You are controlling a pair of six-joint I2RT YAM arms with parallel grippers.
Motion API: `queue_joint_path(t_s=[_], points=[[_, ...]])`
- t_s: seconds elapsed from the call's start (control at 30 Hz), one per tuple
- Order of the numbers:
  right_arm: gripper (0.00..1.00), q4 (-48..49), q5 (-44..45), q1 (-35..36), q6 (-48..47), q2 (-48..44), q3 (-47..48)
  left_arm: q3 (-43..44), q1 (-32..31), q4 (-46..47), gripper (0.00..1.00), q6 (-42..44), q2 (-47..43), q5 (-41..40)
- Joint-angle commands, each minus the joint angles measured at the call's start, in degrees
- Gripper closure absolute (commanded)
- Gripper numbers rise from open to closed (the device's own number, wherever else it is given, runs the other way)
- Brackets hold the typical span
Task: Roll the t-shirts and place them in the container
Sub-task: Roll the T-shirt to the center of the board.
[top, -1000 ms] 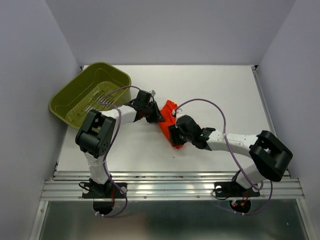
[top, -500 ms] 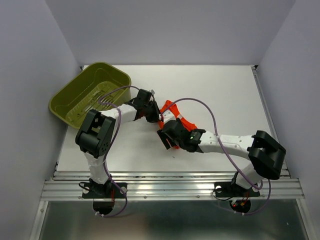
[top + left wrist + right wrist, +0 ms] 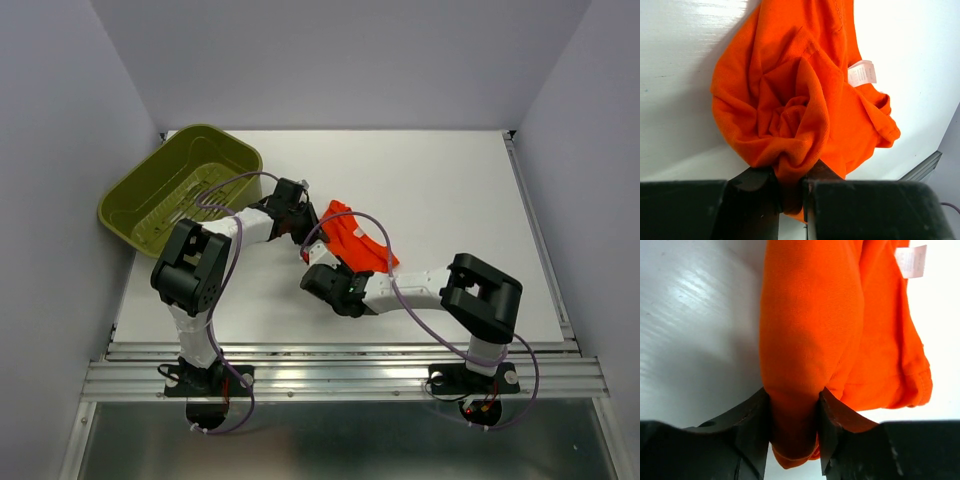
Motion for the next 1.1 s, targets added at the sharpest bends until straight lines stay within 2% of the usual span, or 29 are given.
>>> queue_joint_path(t_s=[0.0, 0.03, 0.07, 0.17, 0.27, 0.3, 0.37, 0.4, 0.43, 0.53, 0.83, 1.07], points=[[0.67, 1.31, 7.93, 0.44, 1.89, 1.26, 2.27, 2.04, 0.06, -0.99, 1.00, 0.21, -1.91, -0.08], [0.72, 1.40, 8.28, 0.44, 1.98, 1.34, 2.27, 2.04, 0.06, -0.99, 1.00, 0.39, -2.00, -0.08], [0.83, 1.67, 8.37, 0.44, 2.07, 1.26, 2.36, 2.04, 0.06, -1.08, 1.00, 0.82, -2.00, 0.01], [0.99, 2.98, 7.06, 0.44, 2.51, 0.21, 2.01, 1.78, 0.06, -1.25, 1.00, 1.71, -2.44, -0.16], [0.99, 4.30, 4.52, 0.44, 3.21, -1.98, 0.78, 1.51, 0.06, -1.78, 1.00, 3.20, -2.79, 0.36], [0.99, 5.52, 3.46, 0.44, 3.04, -2.69, 0.34, 1.69, 0.06, -1.95, 0.87, 3.90, -2.88, 1.49], [0.99, 6.41, -0.40, 0.44, 2.77, -3.92, -0.71, 1.86, 0.06, -2.83, 0.73, 5.57, -3.14, 2.29], [0.99, 6.76, -1.46, -0.08, 2.86, -4.88, -0.89, 2.04, 0.06, -3.36, 0.54, 5.92, -3.93, 1.43], [0.99, 6.77, -2.77, -0.08, 3.64, -5.24, -0.89, 2.13, 0.06, -3.88, 0.44, 6.19, -4.37, 0.81], [0.99, 6.94, -8.49, -2.36, 5.40, -7.18, -1.42, 2.39, 0.15, -5.56, 0.21, 7.07, -6.22, -0.87], [0.99, 10.63, -27.91, -11.93, 11.64, -12.71, -5.37, 4.93, 0.41, -11.00, 0.18, 10.22, -13.07, -5.79], [0.99, 14.24, -44.23, -15.89, 14.02, -13.51, -7.57, 7.14, 1.29, -14.96, 0.17, 12.78, -15.18, -7.11]])
